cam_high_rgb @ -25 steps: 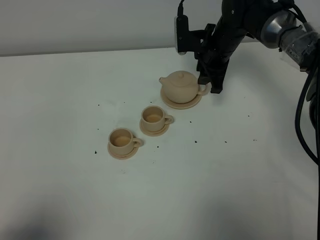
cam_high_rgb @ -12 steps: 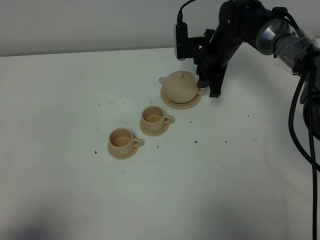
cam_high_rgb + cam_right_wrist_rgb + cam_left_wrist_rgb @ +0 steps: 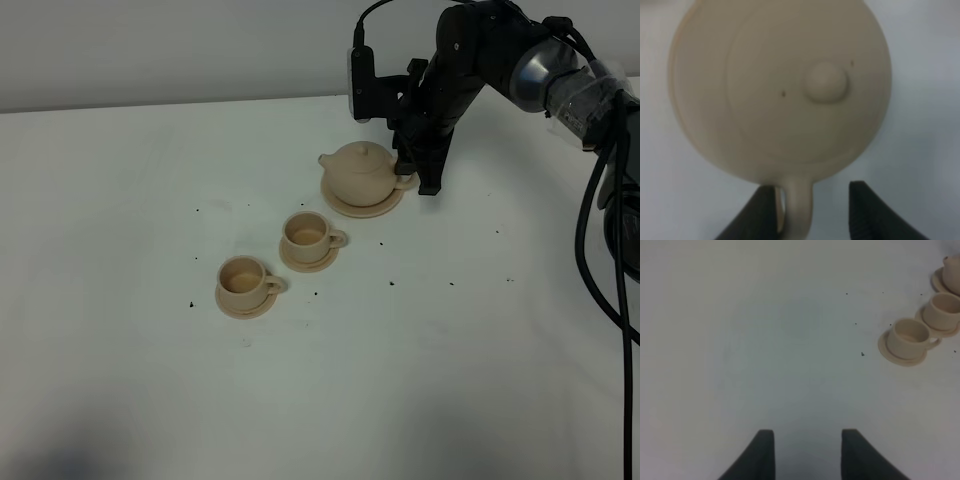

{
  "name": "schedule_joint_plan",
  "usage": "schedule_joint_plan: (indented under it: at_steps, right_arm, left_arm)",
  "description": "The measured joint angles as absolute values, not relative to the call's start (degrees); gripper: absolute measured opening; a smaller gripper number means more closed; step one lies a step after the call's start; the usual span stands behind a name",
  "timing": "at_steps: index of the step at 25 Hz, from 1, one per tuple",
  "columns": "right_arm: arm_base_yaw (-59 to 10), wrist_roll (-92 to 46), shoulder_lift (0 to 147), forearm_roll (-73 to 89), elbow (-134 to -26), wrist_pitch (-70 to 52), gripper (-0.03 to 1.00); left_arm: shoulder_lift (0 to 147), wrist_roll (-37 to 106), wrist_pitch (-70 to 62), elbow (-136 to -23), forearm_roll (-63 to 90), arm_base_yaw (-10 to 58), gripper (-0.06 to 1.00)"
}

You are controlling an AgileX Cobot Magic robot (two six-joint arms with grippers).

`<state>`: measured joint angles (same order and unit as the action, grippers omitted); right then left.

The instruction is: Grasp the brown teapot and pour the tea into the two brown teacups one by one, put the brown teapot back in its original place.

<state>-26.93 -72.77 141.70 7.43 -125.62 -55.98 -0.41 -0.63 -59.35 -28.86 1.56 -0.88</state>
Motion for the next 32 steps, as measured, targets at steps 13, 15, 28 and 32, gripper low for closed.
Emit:
schedule_joint_plan:
  at_steps: [13,15,28,32]
  right_arm:
    - [-27.0,-73.1,142.7,6.7,-125.7,-55.6,0.37]
    - [-27.0,-73.1,143.1,6.6,-125.7,-55.4,0.37]
    - [-27.0,-73.4,143.3,6.2,-125.7,-55.1,0.35]
    - [-27.0,-73.4,143.4,4.6,-126.2,-56.8,0.35]
  left_arm:
    - [-0.4,-0.6,-59.3,-28.9,1.6,-0.9,0.37]
    - [-0.4,-0.6,-59.3,-28.9,1.6,-0.9,0.37]
    - [-0.4,-0.6,-59.3,-28.9,1.6,-0.9,0.37]
    - [-0.4,-0.6,-59.3,-28.9,1.6,-0.9,0.37]
